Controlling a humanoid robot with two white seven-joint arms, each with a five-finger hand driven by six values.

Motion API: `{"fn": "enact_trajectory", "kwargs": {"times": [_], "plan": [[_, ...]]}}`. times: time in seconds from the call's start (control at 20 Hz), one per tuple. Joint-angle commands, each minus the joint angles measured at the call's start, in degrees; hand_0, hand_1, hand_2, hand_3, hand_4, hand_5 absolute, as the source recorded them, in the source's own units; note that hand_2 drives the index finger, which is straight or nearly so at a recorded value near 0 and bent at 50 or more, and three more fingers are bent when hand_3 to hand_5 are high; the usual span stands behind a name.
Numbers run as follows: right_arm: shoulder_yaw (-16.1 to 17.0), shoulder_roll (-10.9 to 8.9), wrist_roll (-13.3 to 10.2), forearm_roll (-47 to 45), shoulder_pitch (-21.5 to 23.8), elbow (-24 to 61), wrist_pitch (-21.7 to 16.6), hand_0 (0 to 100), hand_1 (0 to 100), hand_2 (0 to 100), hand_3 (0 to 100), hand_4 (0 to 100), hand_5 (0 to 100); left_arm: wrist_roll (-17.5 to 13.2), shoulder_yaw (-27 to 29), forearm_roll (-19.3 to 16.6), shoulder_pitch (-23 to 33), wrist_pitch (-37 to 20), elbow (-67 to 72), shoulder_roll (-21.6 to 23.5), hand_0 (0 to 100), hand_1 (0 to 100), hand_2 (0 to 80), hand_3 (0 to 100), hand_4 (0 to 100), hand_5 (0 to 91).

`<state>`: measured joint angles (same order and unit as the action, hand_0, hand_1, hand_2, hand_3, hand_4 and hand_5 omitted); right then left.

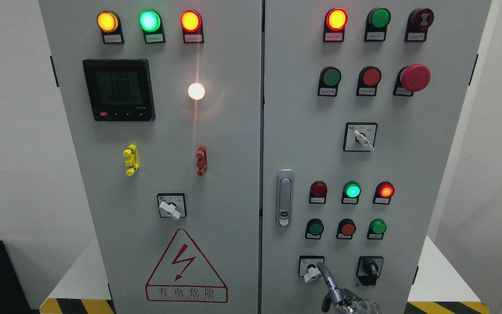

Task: Press green start button
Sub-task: 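Raise the right hand toward the lower green push button on the cabinet door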

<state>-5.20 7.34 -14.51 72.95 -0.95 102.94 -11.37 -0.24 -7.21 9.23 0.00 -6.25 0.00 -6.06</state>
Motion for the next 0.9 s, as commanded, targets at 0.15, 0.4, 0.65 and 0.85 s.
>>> {"fn": "enact_trajectory", "kwargs": {"times": [0.15, 0.4, 0.65, 0.85], "plan": [[0.10, 0.13, 0.09, 2.81, -4.85, -4.76, 2.66, 42, 38, 0, 67, 78, 91, -0.02, 0.00, 0.00, -1.49, 0.01, 1.67, 0.00, 12, 56, 0.0, 0, 0, 0.0], [0.10, 0.13, 0.45, 2.81, -5.73, -4.77, 4.16, 43, 38, 0, 67, 78, 90, -0.02, 0.00, 0.00, -1.49, 0.01, 1.67, 0.00, 12, 56, 0.0, 0, 0, 0.0], [0.01, 0.22, 0.45, 3.69, -5.82, -3.98, 4.16, 43, 39, 0, 67, 78, 90, -0.02, 0.00, 0.00, -1.58, 0.01, 1.67, 0.00, 12, 56, 0.0, 0, 0, 0.0], [0.10, 0.22, 0.45, 3.78, -5.82, -2.84, 4.77, 44, 39, 0, 67, 78, 90, -0.02, 0.00, 0.00, -1.58, 0.01, 1.67, 0.00, 12, 56, 0.0, 0, 0, 0.0]]}}
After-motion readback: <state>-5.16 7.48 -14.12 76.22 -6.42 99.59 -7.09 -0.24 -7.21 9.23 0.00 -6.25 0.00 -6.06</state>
